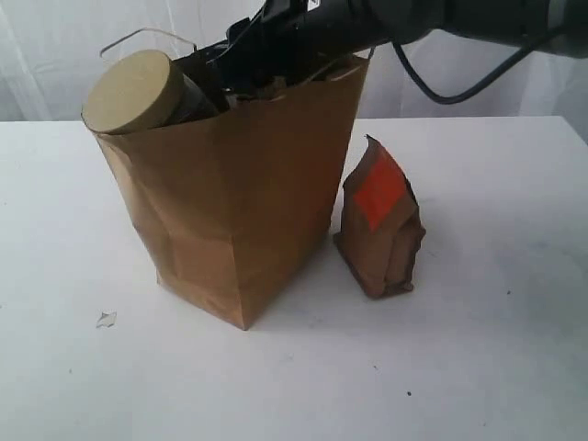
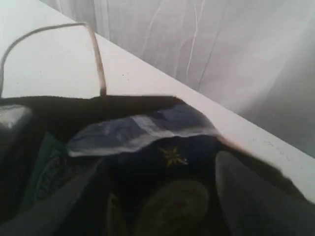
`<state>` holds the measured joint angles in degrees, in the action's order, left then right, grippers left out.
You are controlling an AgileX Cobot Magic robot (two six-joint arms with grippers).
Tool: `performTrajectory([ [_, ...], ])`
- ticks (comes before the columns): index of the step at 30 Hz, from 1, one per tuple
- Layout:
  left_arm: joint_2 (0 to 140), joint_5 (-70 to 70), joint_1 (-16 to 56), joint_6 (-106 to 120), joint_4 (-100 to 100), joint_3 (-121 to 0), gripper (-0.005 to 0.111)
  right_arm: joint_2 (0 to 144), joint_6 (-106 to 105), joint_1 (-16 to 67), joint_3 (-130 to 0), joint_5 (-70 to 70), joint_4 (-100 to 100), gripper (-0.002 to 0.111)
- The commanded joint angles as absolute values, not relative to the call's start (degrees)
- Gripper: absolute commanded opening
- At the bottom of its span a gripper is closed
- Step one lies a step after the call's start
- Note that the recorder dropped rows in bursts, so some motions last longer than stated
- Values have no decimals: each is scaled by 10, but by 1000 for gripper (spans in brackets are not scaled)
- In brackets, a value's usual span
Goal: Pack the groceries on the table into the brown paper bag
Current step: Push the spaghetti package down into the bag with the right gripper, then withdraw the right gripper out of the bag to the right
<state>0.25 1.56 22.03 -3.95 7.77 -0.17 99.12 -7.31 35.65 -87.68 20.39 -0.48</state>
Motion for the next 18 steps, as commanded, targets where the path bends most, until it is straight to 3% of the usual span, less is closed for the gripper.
performTrajectory([
  [1,0,16,219,-40,78,0,0,982,-89,354,-879,213,0,64],
  [18,0,16,219,-40,78,0,0,938,-105,354,-879,201,0,64],
])
